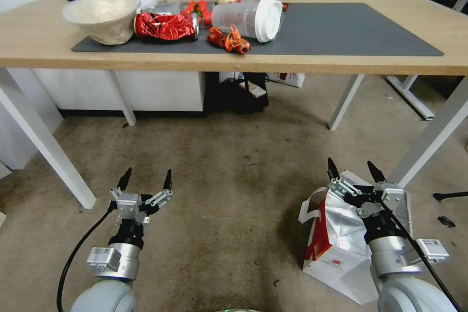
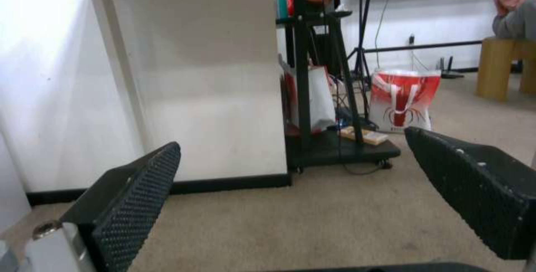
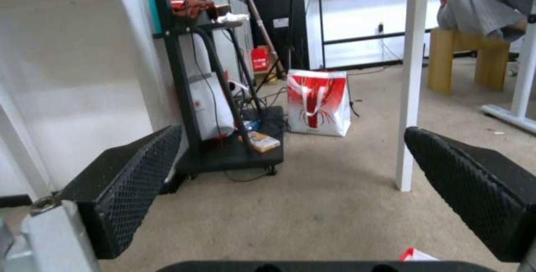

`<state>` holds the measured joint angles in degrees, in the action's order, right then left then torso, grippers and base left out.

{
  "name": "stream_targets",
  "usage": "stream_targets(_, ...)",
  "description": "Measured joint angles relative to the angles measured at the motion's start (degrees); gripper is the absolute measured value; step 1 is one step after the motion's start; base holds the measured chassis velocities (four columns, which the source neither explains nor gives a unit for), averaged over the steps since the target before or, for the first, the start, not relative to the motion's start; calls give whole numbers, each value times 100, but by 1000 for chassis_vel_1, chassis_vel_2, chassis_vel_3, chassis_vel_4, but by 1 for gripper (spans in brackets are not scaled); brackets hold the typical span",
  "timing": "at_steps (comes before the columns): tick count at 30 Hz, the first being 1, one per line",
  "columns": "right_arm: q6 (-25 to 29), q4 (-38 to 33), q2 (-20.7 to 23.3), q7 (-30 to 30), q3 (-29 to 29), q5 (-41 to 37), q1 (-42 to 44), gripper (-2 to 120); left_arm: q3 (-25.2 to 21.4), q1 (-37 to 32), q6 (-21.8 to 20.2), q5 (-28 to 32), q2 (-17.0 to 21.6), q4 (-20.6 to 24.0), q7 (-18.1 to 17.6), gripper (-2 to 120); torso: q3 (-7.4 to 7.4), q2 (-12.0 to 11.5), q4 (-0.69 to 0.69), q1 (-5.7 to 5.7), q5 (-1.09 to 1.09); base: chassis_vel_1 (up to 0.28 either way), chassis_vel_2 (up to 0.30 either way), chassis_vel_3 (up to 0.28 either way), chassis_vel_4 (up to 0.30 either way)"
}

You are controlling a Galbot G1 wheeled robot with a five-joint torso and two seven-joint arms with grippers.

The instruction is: Pick up the food delivery bag from the floor and place it on the table.

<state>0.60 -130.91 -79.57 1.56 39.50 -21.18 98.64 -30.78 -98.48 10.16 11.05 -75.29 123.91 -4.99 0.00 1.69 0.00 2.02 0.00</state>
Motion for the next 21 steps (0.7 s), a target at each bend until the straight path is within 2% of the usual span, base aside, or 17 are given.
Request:
stream_targets(10, -10, 17, 7, -30, 2, 0, -22, 100, 74, 33, 11, 1, 25, -37, -19, 100, 0, -41, 0, -15, 0, 0, 0, 0, 0)
stream_targets(13, -10, 18, 15, -57, 13, 0, -19, 100, 40, 46, 189, 10, 34, -94, -6, 100, 0, -34, 0, -15, 0, 0, 0, 0, 0)
stream_targets(16, -34, -14, 28, -178, 68, 1, -28, 100, -21, 110, 557, 0, 52, -219, 2, 100, 0, -24, 0, -14, -1, 0, 0, 0, 0)
stream_targets(21, -100, 59, 163, -352, 296, 48, -108, 100, -2, 136, 602, 40, 112, -276, -2, 100, 0, -14, 0, -13, -1, 0, 0, 0, 0)
